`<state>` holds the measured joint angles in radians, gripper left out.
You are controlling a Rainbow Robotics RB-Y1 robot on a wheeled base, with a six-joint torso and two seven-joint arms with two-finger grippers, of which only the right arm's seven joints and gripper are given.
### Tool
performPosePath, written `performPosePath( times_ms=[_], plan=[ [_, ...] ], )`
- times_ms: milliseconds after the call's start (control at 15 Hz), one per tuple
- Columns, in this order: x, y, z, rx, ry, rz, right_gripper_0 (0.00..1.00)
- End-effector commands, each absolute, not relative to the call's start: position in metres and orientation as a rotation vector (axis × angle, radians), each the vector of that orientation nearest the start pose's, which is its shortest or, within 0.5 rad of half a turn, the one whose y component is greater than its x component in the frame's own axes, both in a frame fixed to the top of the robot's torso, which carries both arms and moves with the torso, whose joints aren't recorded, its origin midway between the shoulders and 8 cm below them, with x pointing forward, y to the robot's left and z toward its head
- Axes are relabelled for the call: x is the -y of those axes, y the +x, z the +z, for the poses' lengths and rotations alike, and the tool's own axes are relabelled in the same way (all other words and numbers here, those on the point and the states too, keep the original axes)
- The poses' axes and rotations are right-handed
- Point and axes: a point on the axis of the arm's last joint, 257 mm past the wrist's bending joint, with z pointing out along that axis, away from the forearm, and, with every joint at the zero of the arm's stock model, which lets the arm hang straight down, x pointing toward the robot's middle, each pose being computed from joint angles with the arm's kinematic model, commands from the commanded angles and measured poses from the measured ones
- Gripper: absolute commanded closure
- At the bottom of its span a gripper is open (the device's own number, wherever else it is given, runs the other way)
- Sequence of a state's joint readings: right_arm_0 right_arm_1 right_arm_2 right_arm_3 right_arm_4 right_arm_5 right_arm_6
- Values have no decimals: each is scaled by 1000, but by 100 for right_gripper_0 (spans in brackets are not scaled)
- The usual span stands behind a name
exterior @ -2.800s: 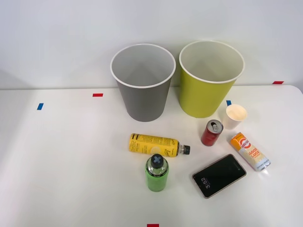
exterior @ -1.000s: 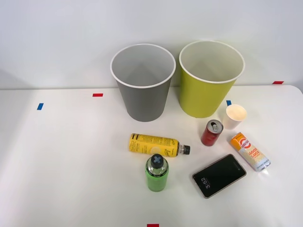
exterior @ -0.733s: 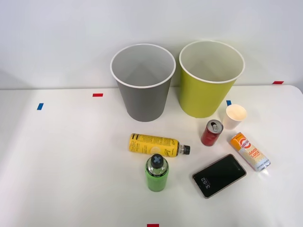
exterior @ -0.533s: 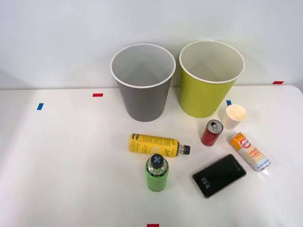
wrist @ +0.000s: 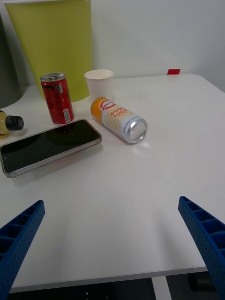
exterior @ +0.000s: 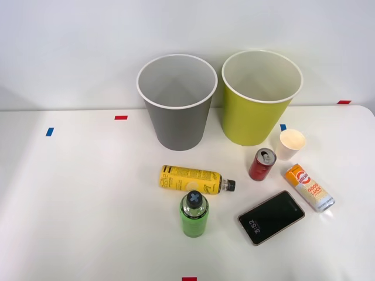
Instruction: Put cans in the gray bin, plastic bottles in the light green bin
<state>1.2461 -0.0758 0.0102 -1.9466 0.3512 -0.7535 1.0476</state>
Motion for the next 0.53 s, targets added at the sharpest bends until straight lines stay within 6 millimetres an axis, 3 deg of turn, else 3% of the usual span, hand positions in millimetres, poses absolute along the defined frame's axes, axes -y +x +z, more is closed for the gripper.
performPosePath(
  times_ms=[67,533],
  plan=[
    [289,154,-281,-1688,75,-4,0],
    [289,154,-281,-1688,75,-4,0]
  ],
)
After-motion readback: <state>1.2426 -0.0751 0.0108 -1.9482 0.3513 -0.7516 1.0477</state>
